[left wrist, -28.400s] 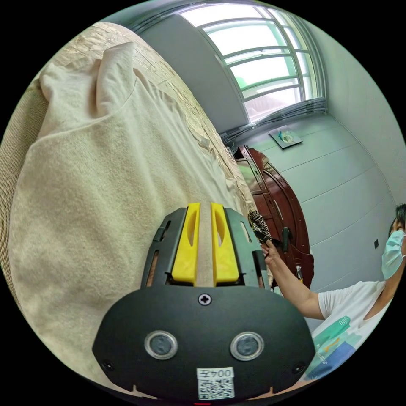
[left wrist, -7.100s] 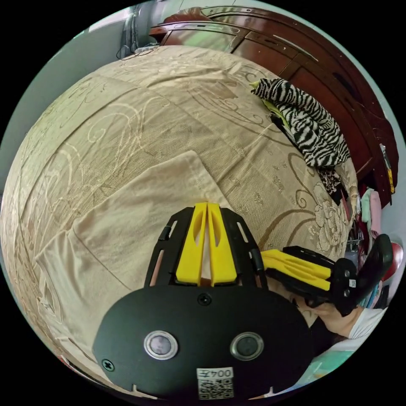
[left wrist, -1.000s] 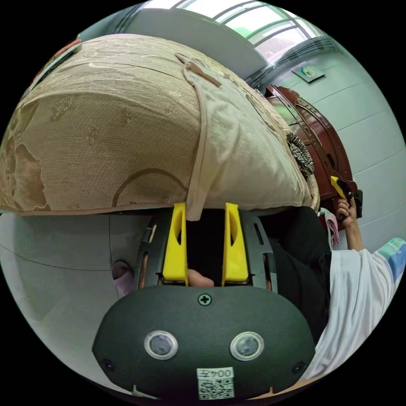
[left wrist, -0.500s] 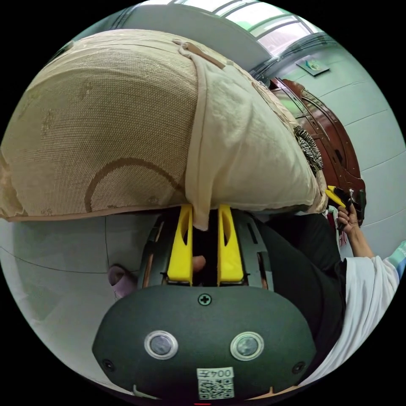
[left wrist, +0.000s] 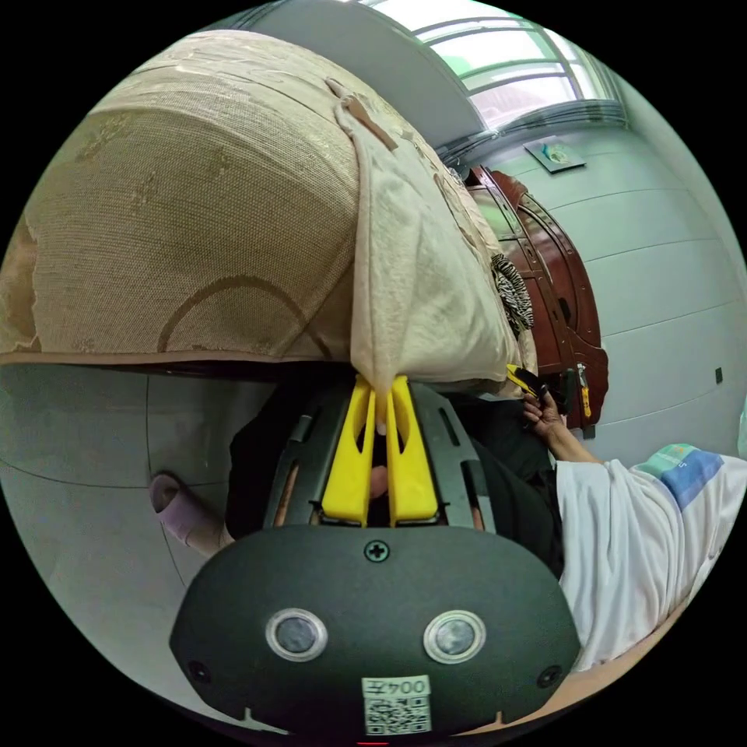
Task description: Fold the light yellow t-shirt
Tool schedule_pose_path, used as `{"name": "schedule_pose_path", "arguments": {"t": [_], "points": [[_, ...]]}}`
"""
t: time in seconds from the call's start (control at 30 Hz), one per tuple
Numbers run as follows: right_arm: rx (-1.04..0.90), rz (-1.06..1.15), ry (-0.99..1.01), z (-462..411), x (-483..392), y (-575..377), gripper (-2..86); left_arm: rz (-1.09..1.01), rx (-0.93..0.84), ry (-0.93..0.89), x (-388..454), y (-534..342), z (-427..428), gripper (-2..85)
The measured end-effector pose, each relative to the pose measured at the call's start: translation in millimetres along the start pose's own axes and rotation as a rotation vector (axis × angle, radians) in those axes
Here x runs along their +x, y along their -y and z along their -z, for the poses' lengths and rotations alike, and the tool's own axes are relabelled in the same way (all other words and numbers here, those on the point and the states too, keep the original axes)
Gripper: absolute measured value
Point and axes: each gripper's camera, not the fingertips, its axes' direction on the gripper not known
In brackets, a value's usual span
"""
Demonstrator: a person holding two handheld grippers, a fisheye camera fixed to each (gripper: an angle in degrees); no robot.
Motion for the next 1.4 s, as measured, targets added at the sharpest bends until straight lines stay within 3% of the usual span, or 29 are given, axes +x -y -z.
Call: {"name": "schedule_pose_path", "arguments": {"t": [0.3, 0.47, 0.83, 1.1, 1.4], "points": [[-0.07, 0.04, 0.063, -18, 15, 4, 12.2, -0.024, -0.005, -0.051, 16, 10, 38, 4.4], [-0.113, 0.054, 0.144, -31, 27, 5, 2.9, -0.011, 0.007, -0.103, 16, 13, 54, 4.3], [0.063, 0.02, 0.412, 23, 71, 5, -0.3, -0.013, -0.027, -0.175, 18, 19, 94, 3.4], [0.16, 0.005, 0.575, 49, 90, 14, -0.7, -0.042, 0.111, -0.409, 21, 32, 141, 3.5], [0.204, -0.023, 0.674, 69, 111, -2, -0.5, -0.141, 0.183, -0.475, 49, 35, 189, 3.7]]}}
